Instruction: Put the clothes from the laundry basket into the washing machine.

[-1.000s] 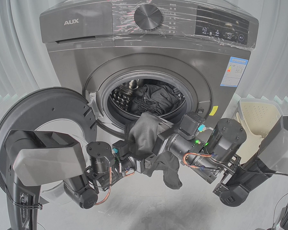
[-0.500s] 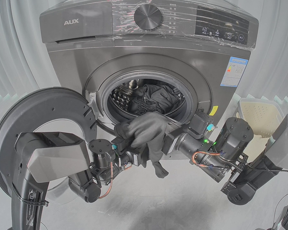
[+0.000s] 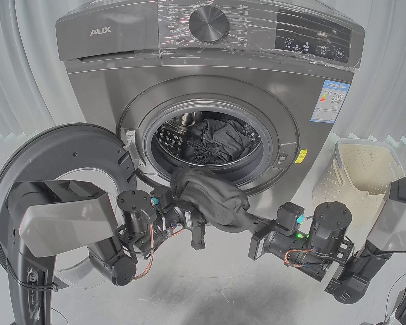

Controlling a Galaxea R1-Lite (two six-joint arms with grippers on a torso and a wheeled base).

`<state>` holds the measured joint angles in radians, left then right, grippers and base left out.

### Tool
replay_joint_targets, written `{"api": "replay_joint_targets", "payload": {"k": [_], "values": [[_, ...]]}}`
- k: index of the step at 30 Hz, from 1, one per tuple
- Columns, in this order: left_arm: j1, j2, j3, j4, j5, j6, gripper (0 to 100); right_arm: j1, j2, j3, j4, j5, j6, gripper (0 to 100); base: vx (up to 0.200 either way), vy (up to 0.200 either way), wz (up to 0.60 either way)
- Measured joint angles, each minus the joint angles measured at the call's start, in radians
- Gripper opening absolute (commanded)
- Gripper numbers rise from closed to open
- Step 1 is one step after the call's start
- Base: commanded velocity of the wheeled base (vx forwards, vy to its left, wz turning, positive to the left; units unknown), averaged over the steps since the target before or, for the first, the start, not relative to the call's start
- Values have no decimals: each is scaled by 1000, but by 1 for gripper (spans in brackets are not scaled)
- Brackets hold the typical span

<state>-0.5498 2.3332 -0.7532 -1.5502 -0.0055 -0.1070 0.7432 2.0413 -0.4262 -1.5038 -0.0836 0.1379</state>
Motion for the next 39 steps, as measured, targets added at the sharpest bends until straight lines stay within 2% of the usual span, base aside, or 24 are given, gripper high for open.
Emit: {"api": "replay_joint_targets", "payload": {"k": [3, 4, 11, 14, 19, 28, 32, 39], "values": [[-7, -28, 40, 0, 0, -1, 0, 1, 18, 6, -2, -6, 0, 0, 0, 0, 0], [-8, -38, 51, 0, -1, -2, 0, 3, 23, 5, -3, -9, 0, 100, 0, 0, 0], [-6, -111, 94, 1, 2, -21, 0, 32, 46, 6, -11, -13, 11, 100, 0, 0, 0], [-5, -145, 111, 1, -1, -45, 0, 38, 49, 51, -13, -7, 12, 100, 0, 0, 0], [-14, -215, 183, 1, -10, -104, 0, 59, 68, 163, -29, 14, 19, 100, 0, 0, 0], [-27, -321, 325, 1, -12, -156, 0, 85, 131, 249, -42, 34, 30, 100, 0, 0, 0], [-24, -364, 350, 1, -13, -165, 0, 54, 144, 257, -43, 10, 35, 100, 0, 0, 0], [-21, -385, 367, 1, -5, -154, 0, -34, 114, 260, -42, 16, 70, 100, 0, 0, 0]]}}
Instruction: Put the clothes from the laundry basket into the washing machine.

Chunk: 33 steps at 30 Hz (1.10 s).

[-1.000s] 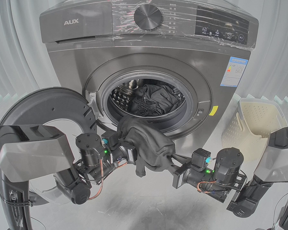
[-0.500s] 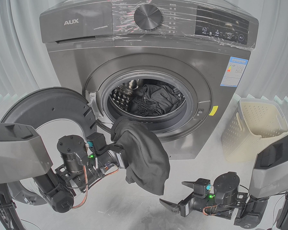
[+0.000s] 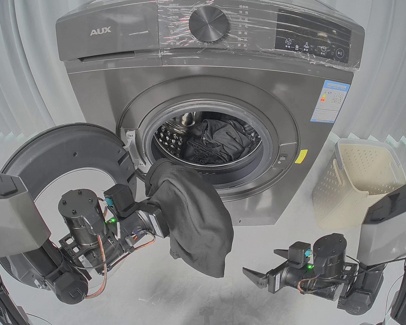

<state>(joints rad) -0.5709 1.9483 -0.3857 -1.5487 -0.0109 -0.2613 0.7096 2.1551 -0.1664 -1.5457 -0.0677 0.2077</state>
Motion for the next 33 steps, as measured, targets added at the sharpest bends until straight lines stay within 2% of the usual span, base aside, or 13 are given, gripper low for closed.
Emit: {"api": "replay_joint_targets", "payload": {"k": [4, 8, 10, 15, 22, 31, 33], "values": [[11, -9, 12, 0, 3, 30, 0, -50, -39, 4, 1, 12, 10, 100, 0, 0, 0], [24, -13, 28, 0, 16, 87, 0, -117, -55, -13, 1, 16, 0, 100, 0, 0, 0], [41, -12, 29, 1, 36, 111, 0, -150, -55, -21, 1, 19, -4, 100, 0, 0, 0], [54, -4, 37, 1, 82, 147, 0, -181, -51, -30, 0, 21, -6, 100, 0, 0, 0], [47, 27, 30, 1, 84, 157, 0, -179, -54, -35, 0, 19, -7, 100, 171, 0, 0], [7, 56, 17, 0, 104, 158, 0, -161, -66, -29, 0, 16, -6, 100, 0, 0, 0], [4, 58, 17, -1, 104, 158, 0, -153, -66, -29, 0, 15, -5, 100, 200, 0, 0]]}}
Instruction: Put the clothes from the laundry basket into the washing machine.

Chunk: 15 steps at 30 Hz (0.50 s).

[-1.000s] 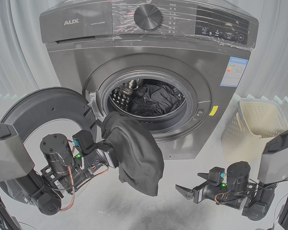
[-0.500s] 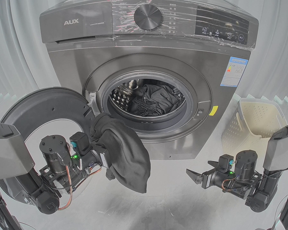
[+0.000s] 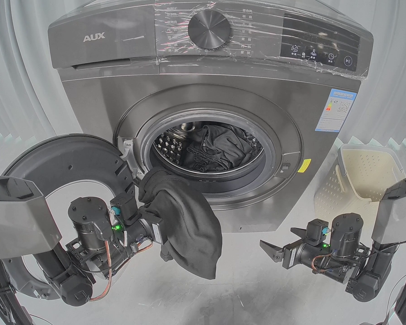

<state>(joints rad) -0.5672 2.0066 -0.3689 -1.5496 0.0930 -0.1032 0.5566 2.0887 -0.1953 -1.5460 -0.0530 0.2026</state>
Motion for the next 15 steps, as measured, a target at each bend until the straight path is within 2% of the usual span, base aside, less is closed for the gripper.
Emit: {"api": "replay_joint_targets", "payload": {"k": [7, 15], "values": [[-10, 6, -1, 0, 0, 0, 0, 16, -1, 6, 1, -3, 3, 100, 200, 0, 0], [-43, 10, -1, -1, 10, -9, 0, 33, -4, 19, -2, -5, 3, 100, 0, 0, 0]]}}
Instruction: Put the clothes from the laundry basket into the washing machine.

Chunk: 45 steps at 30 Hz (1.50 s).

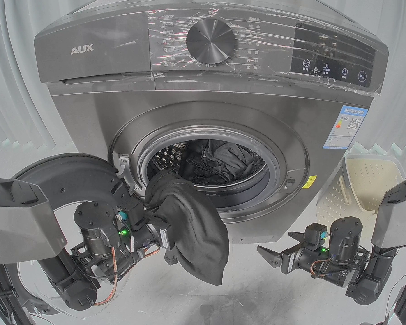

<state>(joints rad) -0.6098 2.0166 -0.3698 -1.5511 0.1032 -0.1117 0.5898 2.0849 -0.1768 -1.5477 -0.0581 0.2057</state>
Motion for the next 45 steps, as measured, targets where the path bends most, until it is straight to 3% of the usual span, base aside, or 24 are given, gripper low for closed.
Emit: {"api": "replay_joint_targets", "payload": {"k": [18, 24, 27, 33, 39, 45], "values": [[-34, 50, -9, 0, 59, -14, 0, 26, -4, 11, 0, -3, 4, 100, 33, 0, 0], [-87, 53, -5, -1, 60, -71, 0, 32, -10, 15, 1, -3, 4, 100, 0, 0, 0], [-102, 55, -13, 0, 53, -89, 0, 44, -20, 21, 2, -3, 4, 100, 0, 0, 0], [-120, 100, -100, 0, 40, -79, 0, 61, -46, 35, 4, -1, 3, 100, 0, 0, 0], [-125, 160, -197, 1, -45, -73, 0, 78, -74, 49, 5, 0, 0, 100, 0, 0, 0], [-109, 239, -334, 1, -69, -74, 0, 92, -93, 54, 4, -1, -2, 100, 0, 0, 0]]}}
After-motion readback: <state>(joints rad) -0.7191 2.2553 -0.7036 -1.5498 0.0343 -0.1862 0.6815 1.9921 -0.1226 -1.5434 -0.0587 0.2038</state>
